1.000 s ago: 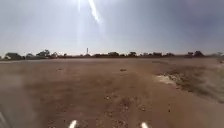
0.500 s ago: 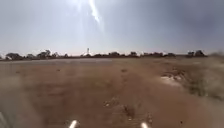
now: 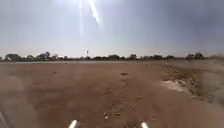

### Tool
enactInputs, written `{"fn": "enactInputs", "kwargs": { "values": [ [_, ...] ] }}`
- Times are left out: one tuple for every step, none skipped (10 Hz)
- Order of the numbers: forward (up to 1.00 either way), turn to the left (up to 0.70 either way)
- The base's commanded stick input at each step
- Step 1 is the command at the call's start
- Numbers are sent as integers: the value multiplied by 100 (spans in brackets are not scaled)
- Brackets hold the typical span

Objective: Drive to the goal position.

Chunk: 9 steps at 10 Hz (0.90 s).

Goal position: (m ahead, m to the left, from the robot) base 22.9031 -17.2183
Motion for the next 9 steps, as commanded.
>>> {"fn": "enactInputs", "kwargs": {
  "values": [
    [50,0],
    [50,0],
    [50,0],
    [50,0],
    [50,0],
    [50,0],
    [50,0],
    [50,0],
    [50,0]
  ]
}}
